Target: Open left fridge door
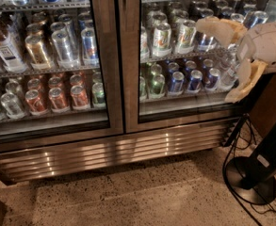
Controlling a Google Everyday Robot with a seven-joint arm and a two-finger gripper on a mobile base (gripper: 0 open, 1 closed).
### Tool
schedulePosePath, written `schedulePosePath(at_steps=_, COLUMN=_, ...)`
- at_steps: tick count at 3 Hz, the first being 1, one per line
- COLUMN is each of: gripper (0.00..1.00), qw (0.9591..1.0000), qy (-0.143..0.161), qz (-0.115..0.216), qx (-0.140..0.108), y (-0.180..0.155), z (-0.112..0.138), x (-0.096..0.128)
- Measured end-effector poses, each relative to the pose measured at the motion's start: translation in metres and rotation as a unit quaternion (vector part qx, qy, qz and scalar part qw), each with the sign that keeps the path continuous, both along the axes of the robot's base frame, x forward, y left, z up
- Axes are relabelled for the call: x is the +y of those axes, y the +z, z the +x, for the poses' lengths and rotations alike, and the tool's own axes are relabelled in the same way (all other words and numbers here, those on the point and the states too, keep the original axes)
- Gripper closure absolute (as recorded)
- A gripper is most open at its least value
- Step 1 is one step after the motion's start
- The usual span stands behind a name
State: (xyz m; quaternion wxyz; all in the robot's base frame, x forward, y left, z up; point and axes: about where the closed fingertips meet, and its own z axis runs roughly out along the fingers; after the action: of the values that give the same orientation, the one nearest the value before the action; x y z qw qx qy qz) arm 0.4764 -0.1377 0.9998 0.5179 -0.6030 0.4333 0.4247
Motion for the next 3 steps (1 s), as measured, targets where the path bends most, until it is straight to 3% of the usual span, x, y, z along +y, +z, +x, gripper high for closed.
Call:
schedulePosePath(at_steps=1, gripper=0.0, qw=0.9934, qy=-0.088, qz=-0.072, qx=-0.017, y=-0.0032, z=-0.0079, x=0.0113)
schedulePosePath(at_steps=3, gripper=0.0, qw=0.9917, qy=-0.102, qz=-0.076, qx=-0.022, y=-0.0003, z=-0.0041, x=0.0176)
